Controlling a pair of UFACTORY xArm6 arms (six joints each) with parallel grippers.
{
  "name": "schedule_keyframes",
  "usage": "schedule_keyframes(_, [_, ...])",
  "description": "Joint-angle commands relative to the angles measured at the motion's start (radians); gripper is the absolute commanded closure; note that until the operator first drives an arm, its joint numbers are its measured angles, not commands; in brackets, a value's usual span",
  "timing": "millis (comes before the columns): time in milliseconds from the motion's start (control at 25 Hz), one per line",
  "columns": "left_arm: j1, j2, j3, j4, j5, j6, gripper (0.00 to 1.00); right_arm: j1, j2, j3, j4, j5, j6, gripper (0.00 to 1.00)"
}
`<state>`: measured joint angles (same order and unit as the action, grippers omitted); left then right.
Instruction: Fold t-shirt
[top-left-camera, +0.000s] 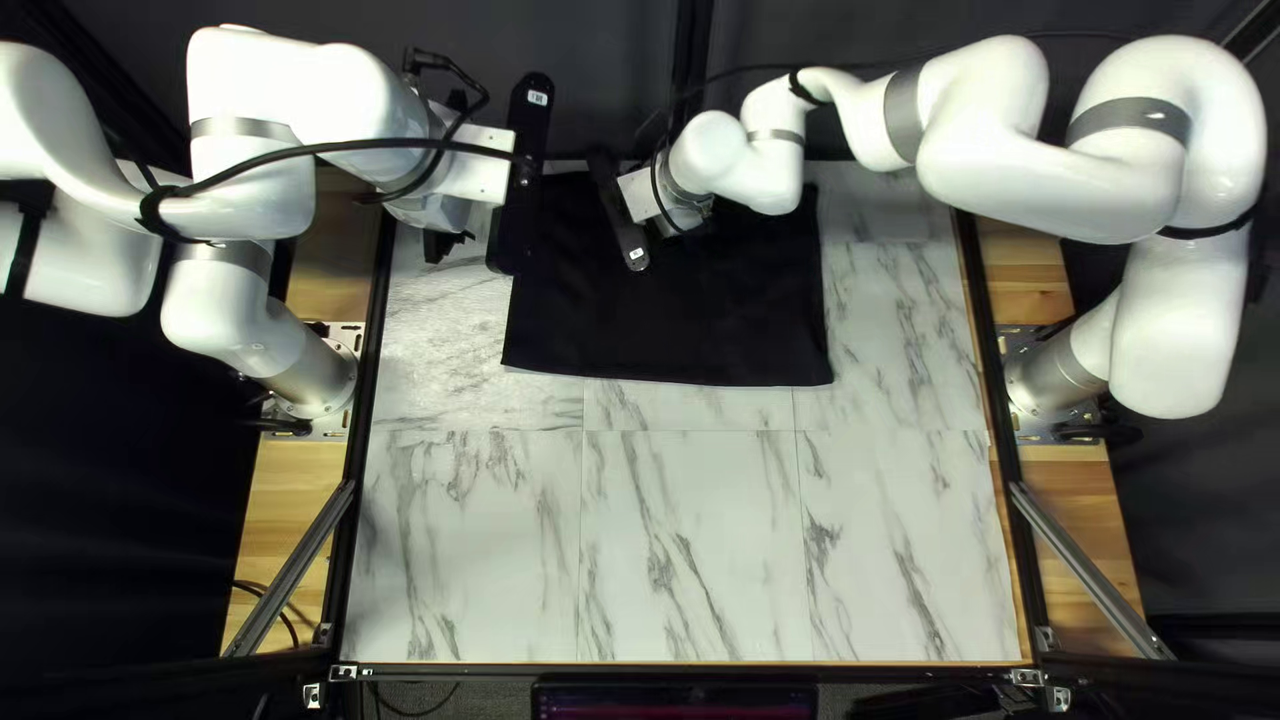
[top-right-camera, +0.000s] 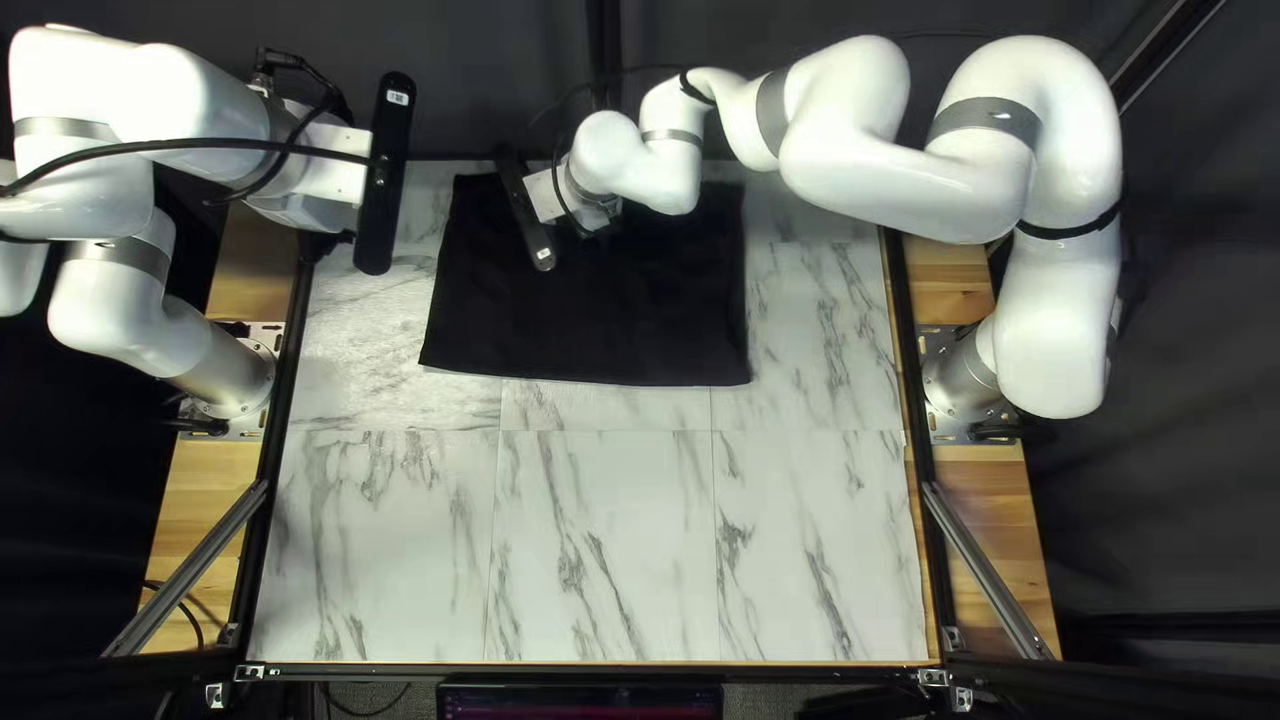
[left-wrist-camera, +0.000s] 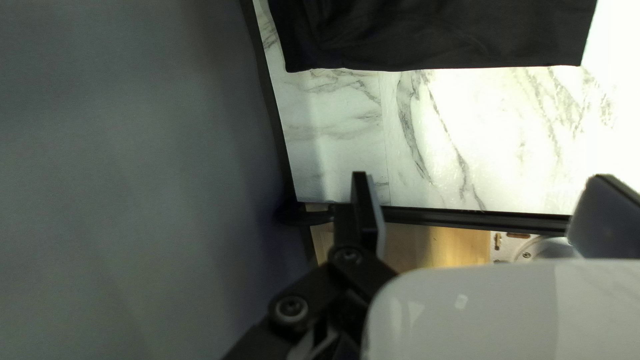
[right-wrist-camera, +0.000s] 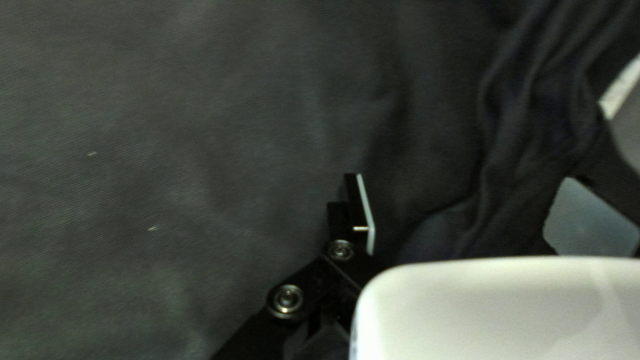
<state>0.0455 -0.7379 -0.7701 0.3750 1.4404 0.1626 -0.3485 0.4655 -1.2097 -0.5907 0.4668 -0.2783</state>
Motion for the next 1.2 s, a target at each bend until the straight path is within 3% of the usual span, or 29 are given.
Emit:
schedule_keyframes(40, [0.000, 0.000, 0.000, 0.000, 0.000, 0.000, 0.00, 0.022, -0.098, 0.110, -0.058, 0.007, 0.080, 0.00])
schedule_keyframes(280, [0.000, 0.000, 0.000, 0.000, 0.000, 0.000, 0.00, -0.030, -0.225, 0.295, -0.022, -0.005, 0.035, 0.00])
schedule_keyframes(440, [0.000, 0.000, 0.000, 0.000, 0.000, 0.000, 0.00, -0.065, -0.254, 0.342, 0.026, -0.002, -0.004, 0.00])
schedule_keyframes(760, [0.000, 0.000, 0.000, 0.000, 0.000, 0.000, 0.00, -0.078, -0.262, 0.369, 0.132, 0.005, -0.049, 0.00])
schedule_keyframes(1000, [0.000, 0.000, 0.000, 0.000, 0.000, 0.000, 0.00, -0.070, -0.295, 0.362, 0.314, 0.089, -0.204, 0.00])
schedule_keyframes(1200, [0.000, 0.000, 0.000, 0.000, 0.000, 0.000, 0.00, -0.067, -0.292, 0.344, 0.403, 0.152, -0.285, 0.00])
